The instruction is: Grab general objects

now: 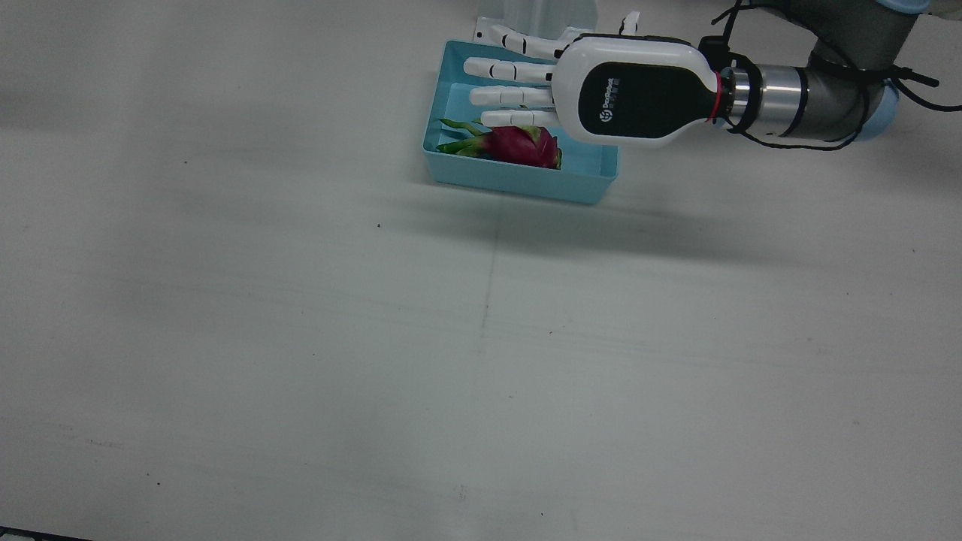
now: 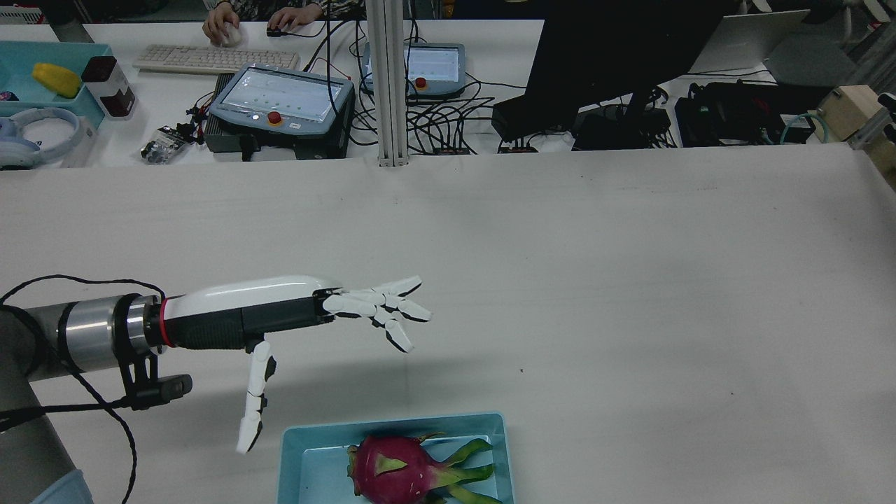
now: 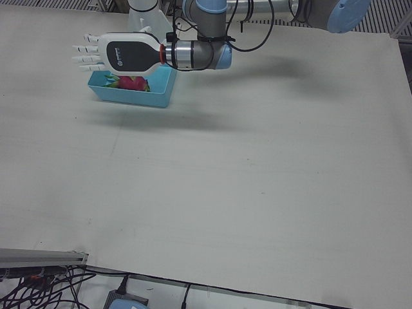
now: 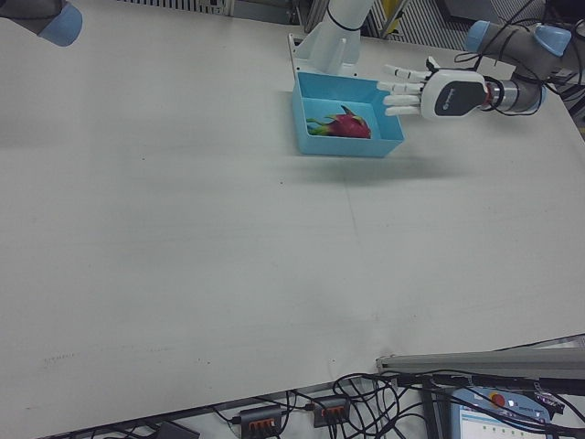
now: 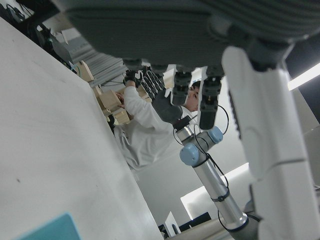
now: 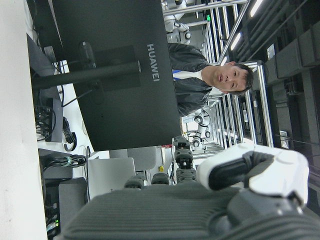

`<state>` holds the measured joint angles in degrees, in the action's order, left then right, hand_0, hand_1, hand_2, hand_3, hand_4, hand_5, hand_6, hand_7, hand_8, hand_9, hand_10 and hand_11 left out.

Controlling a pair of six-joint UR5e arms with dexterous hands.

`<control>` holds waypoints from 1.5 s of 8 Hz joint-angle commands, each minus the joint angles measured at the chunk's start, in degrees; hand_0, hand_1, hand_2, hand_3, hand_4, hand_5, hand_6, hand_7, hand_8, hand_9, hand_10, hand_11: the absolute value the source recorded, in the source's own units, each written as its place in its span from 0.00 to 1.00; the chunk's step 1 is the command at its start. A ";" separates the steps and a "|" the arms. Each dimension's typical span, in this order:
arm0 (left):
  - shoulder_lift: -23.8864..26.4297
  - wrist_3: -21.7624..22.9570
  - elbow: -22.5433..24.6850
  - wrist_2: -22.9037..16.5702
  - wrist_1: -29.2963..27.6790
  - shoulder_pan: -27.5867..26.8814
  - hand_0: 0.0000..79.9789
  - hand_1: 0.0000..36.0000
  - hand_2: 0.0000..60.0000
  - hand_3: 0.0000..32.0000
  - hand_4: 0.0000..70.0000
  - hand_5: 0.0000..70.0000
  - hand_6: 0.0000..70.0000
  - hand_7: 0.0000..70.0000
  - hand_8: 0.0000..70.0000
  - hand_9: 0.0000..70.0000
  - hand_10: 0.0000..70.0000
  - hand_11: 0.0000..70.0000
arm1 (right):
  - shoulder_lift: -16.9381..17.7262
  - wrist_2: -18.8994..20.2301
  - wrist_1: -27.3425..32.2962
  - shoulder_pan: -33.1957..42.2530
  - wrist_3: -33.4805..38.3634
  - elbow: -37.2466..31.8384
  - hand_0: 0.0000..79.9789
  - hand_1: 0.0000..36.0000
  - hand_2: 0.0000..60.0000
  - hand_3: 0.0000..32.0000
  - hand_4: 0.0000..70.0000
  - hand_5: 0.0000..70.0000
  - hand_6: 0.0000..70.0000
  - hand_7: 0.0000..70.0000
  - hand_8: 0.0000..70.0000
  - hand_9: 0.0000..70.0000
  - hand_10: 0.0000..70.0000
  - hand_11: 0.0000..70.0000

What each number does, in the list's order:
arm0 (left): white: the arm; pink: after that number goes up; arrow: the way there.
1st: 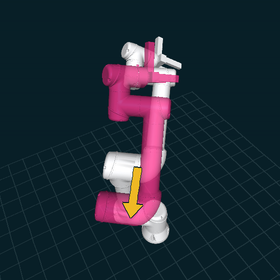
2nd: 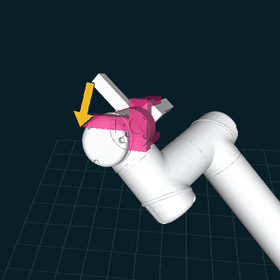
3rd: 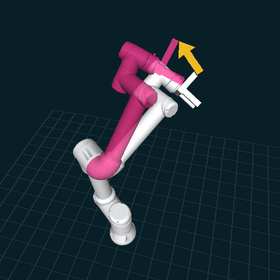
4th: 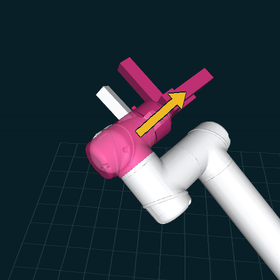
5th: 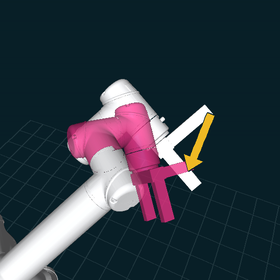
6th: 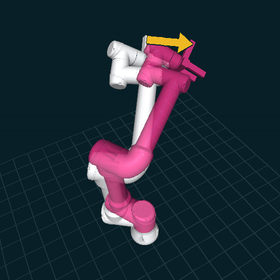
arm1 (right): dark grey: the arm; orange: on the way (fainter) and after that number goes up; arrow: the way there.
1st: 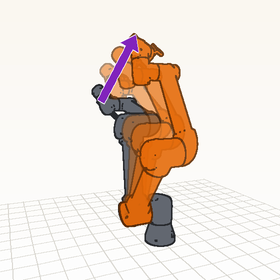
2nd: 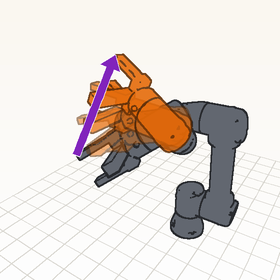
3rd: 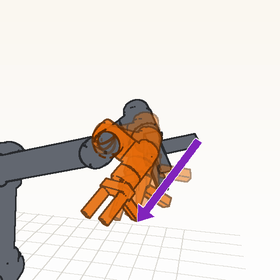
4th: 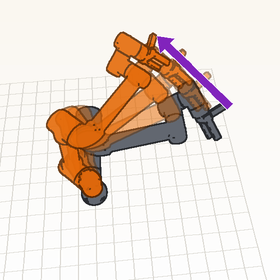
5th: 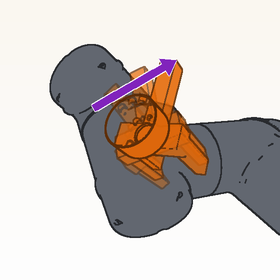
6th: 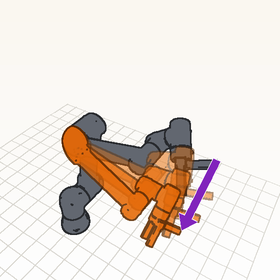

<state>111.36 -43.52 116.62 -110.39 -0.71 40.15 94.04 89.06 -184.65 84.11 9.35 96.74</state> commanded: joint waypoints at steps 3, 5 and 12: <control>-7.12 2.92 -13.23 0.53 -8.68 26.35 0.65 1.00 1.00 0.00 0.23 0.64 0.35 0.64 0.26 0.35 0.16 0.27 | 0.00 -0.03 -0.01 -0.08 -0.03 -0.06 0.00 0.00 0.00 0.00 0.00 0.00 0.00 0.00 0.00 0.00 0.00 0.00; -9.04 2.57 -20.26 0.70 -12.62 34.53 0.66 1.00 1.00 0.00 0.23 0.58 0.35 0.61 0.24 0.31 0.13 0.22 | 0.00 -0.03 -0.01 -0.08 0.06 -0.06 0.00 0.00 0.00 0.00 0.00 0.00 0.00 0.00 0.00 0.00 0.00 0.00; -13.97 -4.81 -46.13 17.93 -30.50 40.80 0.63 0.94 1.00 0.00 0.19 0.41 0.24 0.35 0.14 0.13 0.09 0.17 | 0.00 -0.03 -0.01 -0.08 -0.03 -0.06 0.00 0.00 0.00 0.00 0.00 0.00 0.00 0.00 0.00 0.00 0.00 0.00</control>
<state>98.81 -47.68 75.32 -96.80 -27.69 80.77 94.04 89.03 -184.66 84.03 9.33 96.70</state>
